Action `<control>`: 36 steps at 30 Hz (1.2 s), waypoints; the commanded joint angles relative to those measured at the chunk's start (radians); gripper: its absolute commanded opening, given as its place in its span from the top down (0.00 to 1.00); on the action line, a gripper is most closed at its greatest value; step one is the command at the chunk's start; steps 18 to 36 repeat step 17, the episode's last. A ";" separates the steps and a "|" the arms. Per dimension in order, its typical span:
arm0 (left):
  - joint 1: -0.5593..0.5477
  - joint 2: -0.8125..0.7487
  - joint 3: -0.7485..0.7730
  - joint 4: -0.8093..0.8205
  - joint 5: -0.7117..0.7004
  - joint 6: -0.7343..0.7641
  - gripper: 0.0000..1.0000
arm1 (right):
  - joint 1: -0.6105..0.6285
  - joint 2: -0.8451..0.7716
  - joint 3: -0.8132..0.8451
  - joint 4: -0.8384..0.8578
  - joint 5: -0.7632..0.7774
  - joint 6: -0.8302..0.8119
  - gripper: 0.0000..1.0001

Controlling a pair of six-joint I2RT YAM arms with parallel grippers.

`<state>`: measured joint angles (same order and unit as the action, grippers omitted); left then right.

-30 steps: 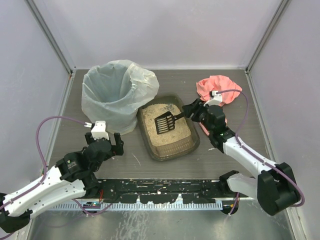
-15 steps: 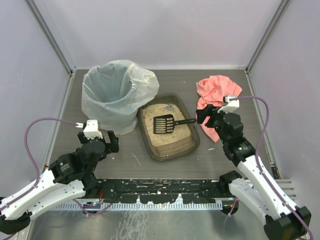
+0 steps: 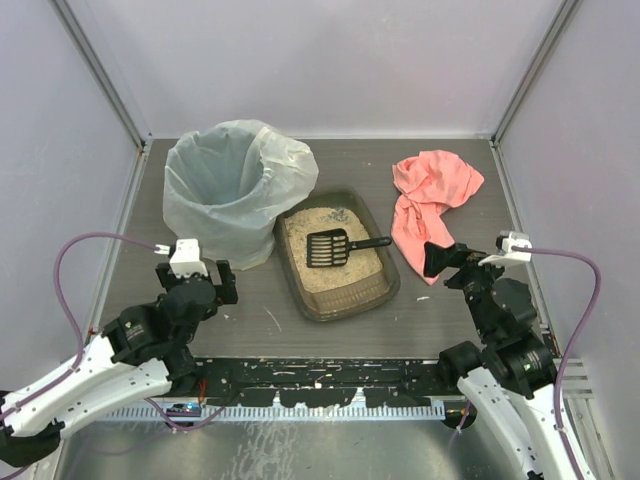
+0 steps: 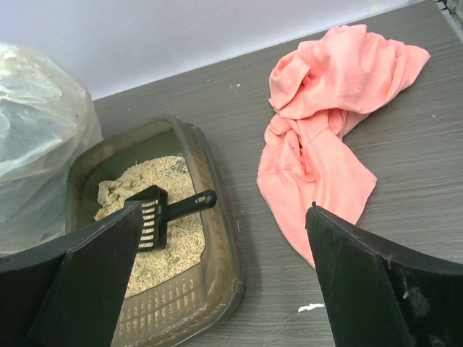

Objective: Clean the litter box

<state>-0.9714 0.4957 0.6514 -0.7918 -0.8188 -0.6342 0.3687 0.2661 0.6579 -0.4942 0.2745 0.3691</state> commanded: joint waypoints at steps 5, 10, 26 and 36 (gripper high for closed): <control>-0.003 0.052 0.037 0.029 0.001 0.022 0.02 | -0.002 0.020 0.025 -0.018 0.035 0.027 0.00; -0.003 0.029 0.024 0.046 0.015 0.033 0.02 | -0.002 -0.014 0.022 -0.016 0.060 0.028 0.00; -0.003 0.008 0.012 0.060 0.037 0.040 0.02 | -0.001 -0.011 0.030 -0.024 0.103 0.027 0.00; -0.003 0.008 0.012 0.060 0.037 0.040 0.02 | -0.001 -0.011 0.030 -0.024 0.103 0.027 0.00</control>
